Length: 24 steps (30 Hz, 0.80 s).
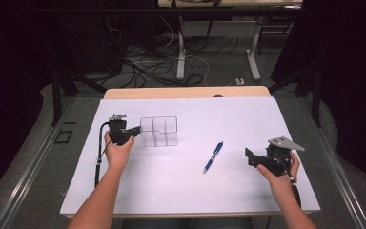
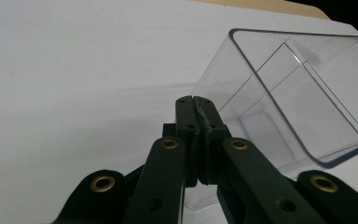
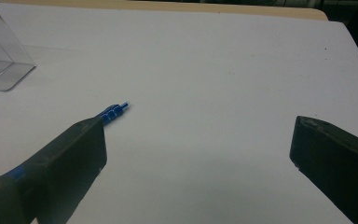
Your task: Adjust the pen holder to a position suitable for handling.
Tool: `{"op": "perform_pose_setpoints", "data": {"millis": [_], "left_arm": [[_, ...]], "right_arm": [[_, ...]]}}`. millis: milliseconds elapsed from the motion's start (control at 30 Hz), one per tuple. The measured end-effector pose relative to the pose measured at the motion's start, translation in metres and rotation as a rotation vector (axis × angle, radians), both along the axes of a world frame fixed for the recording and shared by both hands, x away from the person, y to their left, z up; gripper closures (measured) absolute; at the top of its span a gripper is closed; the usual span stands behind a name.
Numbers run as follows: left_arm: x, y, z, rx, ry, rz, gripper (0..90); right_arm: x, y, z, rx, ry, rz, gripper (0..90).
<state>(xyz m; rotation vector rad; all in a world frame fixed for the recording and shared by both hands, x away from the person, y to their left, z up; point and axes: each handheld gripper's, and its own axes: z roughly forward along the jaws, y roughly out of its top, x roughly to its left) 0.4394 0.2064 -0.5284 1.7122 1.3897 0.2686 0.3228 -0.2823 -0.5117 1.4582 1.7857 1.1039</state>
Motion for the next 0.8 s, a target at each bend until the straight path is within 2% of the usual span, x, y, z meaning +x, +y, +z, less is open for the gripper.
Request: {"op": "perform_pose_setpoints", "data": {"millis": [267,433,533,733,800], "left_arm": [[0.001,-0.020,-0.001,-0.009,0.004,-0.027,90.0],[0.001,-0.028,-0.002,-0.012,-0.001,-0.022,90.0],[0.002,-0.034,-0.001,-0.014,0.014,-0.042,90.0],[0.005,-0.051,-0.001,-0.010,0.012,-0.056,90.0],[0.006,-0.058,-0.002,-0.022,0.008,-0.053,90.0]], "right_arm": [[0.000,0.000,0.000,0.001,0.004,0.006,3.4],[-0.001,-0.001,0.001,0.002,0.012,0.003,3.4],[0.000,-0.001,0.000,0.000,0.003,0.005,3.3],[0.000,-0.001,0.001,0.004,0.002,0.008,3.4],[0.000,-0.001,0.001,0.005,0.004,0.009,3.4]]}}
